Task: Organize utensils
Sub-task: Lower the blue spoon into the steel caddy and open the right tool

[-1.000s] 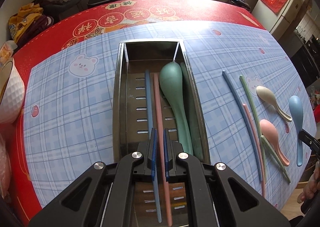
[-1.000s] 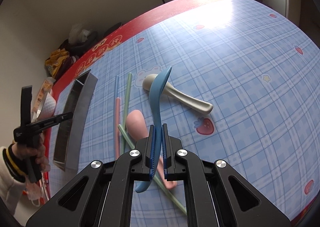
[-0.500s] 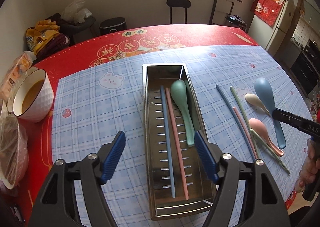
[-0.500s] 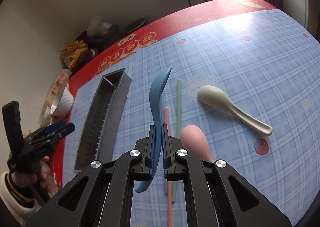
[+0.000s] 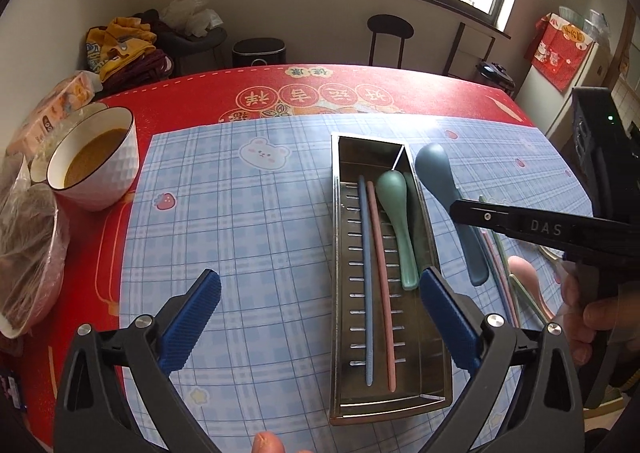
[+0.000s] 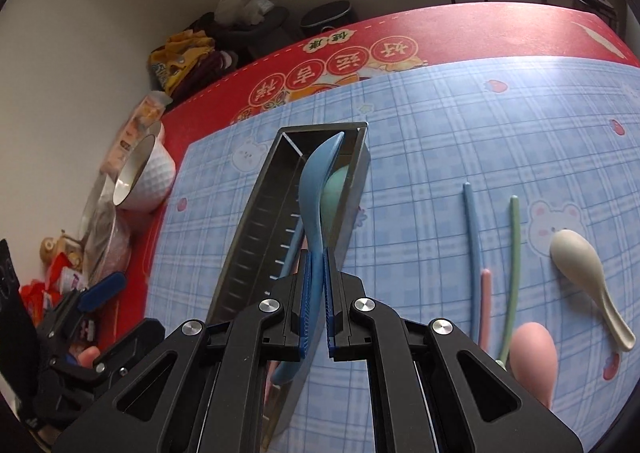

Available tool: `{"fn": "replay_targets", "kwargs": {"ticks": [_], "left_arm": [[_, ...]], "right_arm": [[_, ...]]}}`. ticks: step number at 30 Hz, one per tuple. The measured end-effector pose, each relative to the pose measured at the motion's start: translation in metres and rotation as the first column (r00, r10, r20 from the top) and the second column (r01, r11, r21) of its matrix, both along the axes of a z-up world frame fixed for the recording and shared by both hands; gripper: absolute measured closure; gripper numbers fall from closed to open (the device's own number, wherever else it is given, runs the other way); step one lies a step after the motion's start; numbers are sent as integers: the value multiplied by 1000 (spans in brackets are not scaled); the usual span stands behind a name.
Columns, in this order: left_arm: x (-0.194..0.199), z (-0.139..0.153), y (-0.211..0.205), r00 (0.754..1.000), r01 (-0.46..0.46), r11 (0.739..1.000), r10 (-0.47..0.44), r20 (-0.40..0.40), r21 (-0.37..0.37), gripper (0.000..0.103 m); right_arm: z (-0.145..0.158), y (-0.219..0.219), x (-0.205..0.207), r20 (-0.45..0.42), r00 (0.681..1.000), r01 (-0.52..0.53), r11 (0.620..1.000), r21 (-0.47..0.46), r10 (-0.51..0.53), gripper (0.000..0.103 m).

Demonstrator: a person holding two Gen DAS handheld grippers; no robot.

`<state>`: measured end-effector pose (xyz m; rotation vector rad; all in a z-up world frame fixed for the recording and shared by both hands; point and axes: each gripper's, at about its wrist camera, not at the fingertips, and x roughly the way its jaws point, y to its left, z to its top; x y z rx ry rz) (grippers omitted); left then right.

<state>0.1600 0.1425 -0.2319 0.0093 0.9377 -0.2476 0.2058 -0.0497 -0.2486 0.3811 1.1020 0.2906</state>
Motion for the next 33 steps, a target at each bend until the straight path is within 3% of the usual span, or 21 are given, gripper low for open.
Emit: {"fn": "replay_targets", "kwargs": {"ticks": [9, 19, 25, 33], "left_arm": [[-6, -1, 25, 997, -72, 996, 72, 0, -55, 6], [-16, 4, 34, 995, -98, 992, 100, 15, -81, 6], [-22, 2, 35, 993, -120, 990, 120, 5, -76, 6], [-30, 8, 33, 989, -145, 987, 147, 18, -75, 6]], "right_arm": [[-20, 19, 29, -84, 996, 35, 999, -4, -35, 97], [-31, 28, 32, -135, 989, 59, 997, -40, -64, 97], [-32, 31, 36, -131, 990, 43, 996, -72, -52, 96], [-25, 21, 26, -113, 992, 49, 998, -42, -54, 95]]}}
